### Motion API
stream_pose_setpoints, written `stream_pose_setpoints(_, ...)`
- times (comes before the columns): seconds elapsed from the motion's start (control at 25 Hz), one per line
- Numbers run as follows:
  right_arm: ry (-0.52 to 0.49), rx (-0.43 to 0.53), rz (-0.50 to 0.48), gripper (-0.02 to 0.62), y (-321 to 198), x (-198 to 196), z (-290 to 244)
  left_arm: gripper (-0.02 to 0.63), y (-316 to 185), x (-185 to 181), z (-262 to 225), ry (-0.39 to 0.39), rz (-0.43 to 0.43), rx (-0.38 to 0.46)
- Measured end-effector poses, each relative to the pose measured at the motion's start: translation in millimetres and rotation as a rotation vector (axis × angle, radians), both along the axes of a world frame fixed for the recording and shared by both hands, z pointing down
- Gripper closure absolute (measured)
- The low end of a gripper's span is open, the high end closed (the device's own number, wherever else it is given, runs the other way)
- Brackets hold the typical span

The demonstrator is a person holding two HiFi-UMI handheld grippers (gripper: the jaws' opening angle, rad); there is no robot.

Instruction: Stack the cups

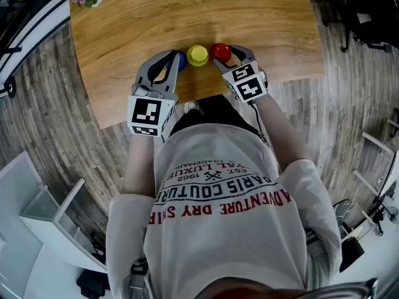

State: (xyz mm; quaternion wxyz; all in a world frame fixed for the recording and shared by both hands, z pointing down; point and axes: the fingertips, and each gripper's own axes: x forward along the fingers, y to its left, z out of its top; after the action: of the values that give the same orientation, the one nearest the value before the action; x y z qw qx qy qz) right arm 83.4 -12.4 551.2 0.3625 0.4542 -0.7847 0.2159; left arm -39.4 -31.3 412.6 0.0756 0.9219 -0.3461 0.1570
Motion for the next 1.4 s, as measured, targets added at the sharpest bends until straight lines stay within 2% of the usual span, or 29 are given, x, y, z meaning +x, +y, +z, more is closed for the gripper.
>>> stream_pose_setpoints(0.12, -0.006, 0.006, 0.009, 0.345, -0.9, 0.2, 2.8, 0.589, 1.2, -0.6, -2.8, 0.004, 0.001, 0.004)
stream_pose_setpoints(0.32, -0.003, -0.038, 0.006, 0.344, -0.5, -1.0, 7.4, 0.589, -0.9, -3.9, 1.1, -0.006, -0.003, -0.009)
stream_pose_setpoints(0.4, -0.013, -0.051, -0.011, 0.322, -0.4, -2.4, 6.5, 0.589, -3.7, -4.4, 0.1, -0.005, -0.008, -0.006)
stream_pose_setpoints(0.64, -0.06, 0.025, -0.047, 0.295, -19.0, -2.5, -35.7, 0.589, -18.2, -3.4, -10.8, 0.007, -0.037, 0.017)
stream_pose_setpoints(0.84, -0.1, 0.066, -0.097, 0.293, -56.9, 4.0, -67.3, 0.589, -35.2, -1.4, -18.2, 0.015, -0.092, 0.032)
stream_pose_setpoints(1.12, -0.167, 0.098, -0.215, 0.293, -126.9, 1.7, -76.7, 0.589, -57.2, 2.4, -25.5, 0.003, -0.16, 0.048)
stream_pose_setpoints(1.4, -0.142, 0.074, -0.323, 0.294, -195.4, -21.5, -52.9, 0.589, -83.8, -14.7, -15.8, 0.018, -0.325, 0.02)
